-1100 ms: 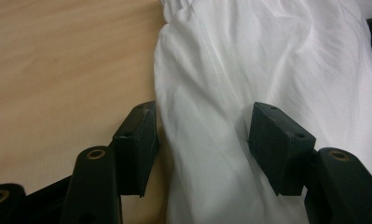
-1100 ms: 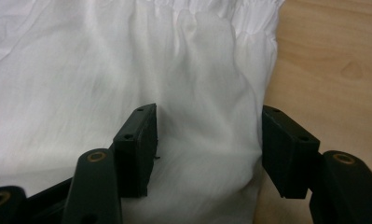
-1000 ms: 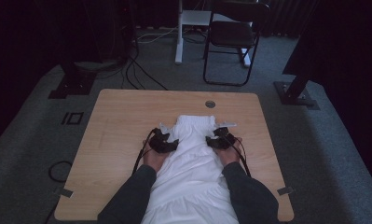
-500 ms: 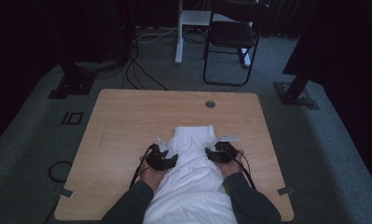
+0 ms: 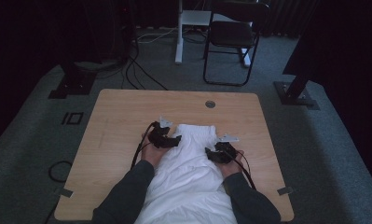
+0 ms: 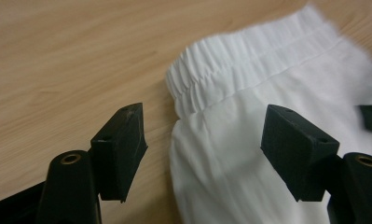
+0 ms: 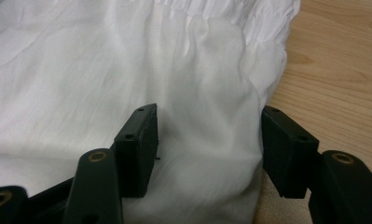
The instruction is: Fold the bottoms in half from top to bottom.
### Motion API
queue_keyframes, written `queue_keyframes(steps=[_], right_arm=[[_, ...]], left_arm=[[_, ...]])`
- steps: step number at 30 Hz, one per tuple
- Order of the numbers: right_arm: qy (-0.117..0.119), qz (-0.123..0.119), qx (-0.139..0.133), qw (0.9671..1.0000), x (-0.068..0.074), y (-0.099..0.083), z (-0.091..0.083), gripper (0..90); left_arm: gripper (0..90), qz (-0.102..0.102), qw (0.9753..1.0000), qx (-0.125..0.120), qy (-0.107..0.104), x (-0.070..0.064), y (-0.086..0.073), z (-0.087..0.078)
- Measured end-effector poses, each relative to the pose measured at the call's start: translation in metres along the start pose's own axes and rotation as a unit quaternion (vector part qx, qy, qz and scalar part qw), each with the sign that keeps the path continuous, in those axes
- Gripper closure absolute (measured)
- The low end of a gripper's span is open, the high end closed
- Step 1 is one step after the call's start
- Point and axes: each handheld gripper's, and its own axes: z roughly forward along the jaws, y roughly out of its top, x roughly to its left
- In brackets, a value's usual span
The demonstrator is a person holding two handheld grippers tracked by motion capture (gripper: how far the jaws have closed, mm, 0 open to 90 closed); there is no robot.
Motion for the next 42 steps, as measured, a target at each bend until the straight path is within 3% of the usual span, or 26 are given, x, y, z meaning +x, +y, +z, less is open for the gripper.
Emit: queue_keyframes(steps=[5,7,10,13,14,17,20,23,25,27,29,35,38,40,42], right_arm=[[0.001,-0.002,0.0,1.0,0.0,0.0,0.0,40.6],[0.002,-0.002,0.0,1.0,-0.001,0.0,0.0,40.6],[0.007,-0.003,0.005,1.0,-0.002,0.001,0.0,40.6],[0.036,0.043,0.036,0.9978,-0.012,0.011,-0.003,38.2],[0.033,0.048,0.028,0.9979,-0.015,0.014,-0.004,36.9],[0.034,0.047,0.013,0.9983,-0.023,0.024,-0.003,31.0],[0.038,0.036,0.031,0.9981,-0.025,0.032,0.009,23.3],[0.026,0.006,0.047,0.9985,-0.018,0.035,0.02,20.2],[0.006,-0.01,0.059,0.9982,-0.013,0.036,0.027,23.4],[-0.002,-0.003,0.059,0.9982,-0.011,0.037,0.027,31.6],[0.0,-0.004,0.058,0.9983,-0.011,0.038,0.026,41.0],[0.01,0.0,0.056,0.9984,-0.009,0.038,0.023,67.4],[0.022,0.011,0.054,0.9982,-0.01,0.038,0.023,79.7],[0.043,0.033,0.055,0.997,-0.014,0.039,0.025,84.0],[0.065,0.061,0.063,0.9941,-0.021,0.042,0.027,84.8]], left_arm=[[31.1,-0.013,0.9997,0.019,0.001,0.0,-0.005,0.015],[32.8,-0.008,0.9996,0.028,-0.001,0.0,-0.006,0.017],[34.0,-0.009,0.9997,0.023,-0.001,-0.001,-0.009,0.017],[34.2,-0.01,0.9998,0.019,0.001,-0.002,-0.01,0.017],[34.2,-0.01,0.9998,0.018,0.001,-0.002,-0.01,0.017],[34.2,-0.009,0.9999,0.014,0.001,-0.002,-0.011,0.017],[34.2,-0.009,0.9999,0.013,0.001,-0.002,-0.012,0.017],[34.2,-0.009,0.9999,0.012,0.0,-0.002,-0.012,0.017],[34.1,-0.008,0.9998,0.015,-0.003,-0.002,-0.011,0.016],[35.1,-0.01,0.9993,0.034,-0.012,-0.003,-0.01,0.012],[37.6,0.006,0.9987,0.048,-0.014,-0.005,-0.012,0.008],[40.1,0.009,0.9981,0.058,-0.018,-0.008,-0.011,0.005],[57.1,0.012,0.9973,0.059,-0.042,-0.008,-0.01,0.005],[71.0,0.004,0.9958,0.067,-0.062,-0.006,-0.007,0.006],[81.1,0.012,0.996,0.067,-0.057,-0.006,-0.004,0.008]])
